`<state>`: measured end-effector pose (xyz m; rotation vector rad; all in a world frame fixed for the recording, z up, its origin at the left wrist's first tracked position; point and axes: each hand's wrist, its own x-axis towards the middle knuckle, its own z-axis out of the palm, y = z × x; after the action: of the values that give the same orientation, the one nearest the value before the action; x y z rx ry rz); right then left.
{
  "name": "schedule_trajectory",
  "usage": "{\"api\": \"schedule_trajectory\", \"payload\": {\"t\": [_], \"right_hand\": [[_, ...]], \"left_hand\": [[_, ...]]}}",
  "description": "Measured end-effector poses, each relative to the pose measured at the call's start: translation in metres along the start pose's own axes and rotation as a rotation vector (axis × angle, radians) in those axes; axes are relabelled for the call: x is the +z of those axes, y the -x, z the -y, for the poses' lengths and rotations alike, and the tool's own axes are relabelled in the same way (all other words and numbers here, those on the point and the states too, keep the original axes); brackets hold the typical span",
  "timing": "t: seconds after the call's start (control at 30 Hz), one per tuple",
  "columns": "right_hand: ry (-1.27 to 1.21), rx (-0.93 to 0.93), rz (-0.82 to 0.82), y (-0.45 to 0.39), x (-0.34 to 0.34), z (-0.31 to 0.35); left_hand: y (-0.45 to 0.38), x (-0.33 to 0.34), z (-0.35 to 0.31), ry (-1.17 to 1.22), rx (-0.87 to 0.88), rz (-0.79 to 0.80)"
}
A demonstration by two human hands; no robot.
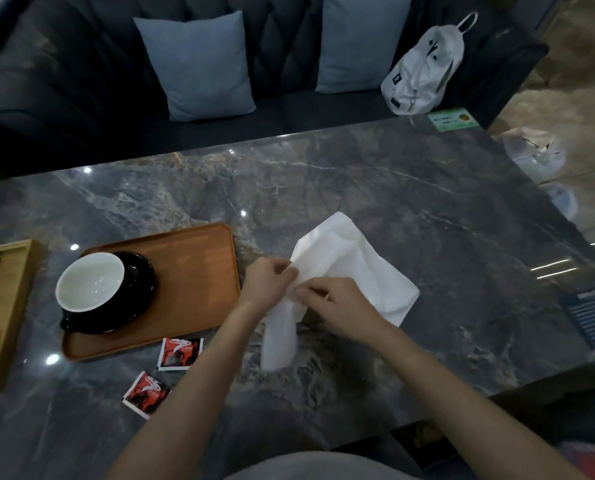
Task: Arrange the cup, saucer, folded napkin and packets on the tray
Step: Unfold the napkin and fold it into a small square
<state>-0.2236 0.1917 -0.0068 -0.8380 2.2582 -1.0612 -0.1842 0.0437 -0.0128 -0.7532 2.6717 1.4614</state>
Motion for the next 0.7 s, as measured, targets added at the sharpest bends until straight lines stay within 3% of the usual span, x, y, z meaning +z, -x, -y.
{"api": "schedule_trajectory", "payload": {"t": [0.2,0.4,0.57,0.7], "right_hand": [[0.103,-0.09,-0.127,-0.02,-0.048,-0.007],[0.315,-0.261,0.11,-0.047,-0.082,0.003],[0.59,-0.303,0.21,-0.063,-0.1,-0.007],[0.665,-0.293,0.243,-0.066,-0.113,-0.021]], "left_hand": [[0.003,-0.008,-0.023,-0.149,0.151,-0.014],[0.011,-0.02,-0.059,-0.193,0.286,0.043],[0.019,-0.031,-0.082,-0.244,0.335,-0.045],[0.027,-0.041,-0.085,-0.211,0.277,-0.165]]}}
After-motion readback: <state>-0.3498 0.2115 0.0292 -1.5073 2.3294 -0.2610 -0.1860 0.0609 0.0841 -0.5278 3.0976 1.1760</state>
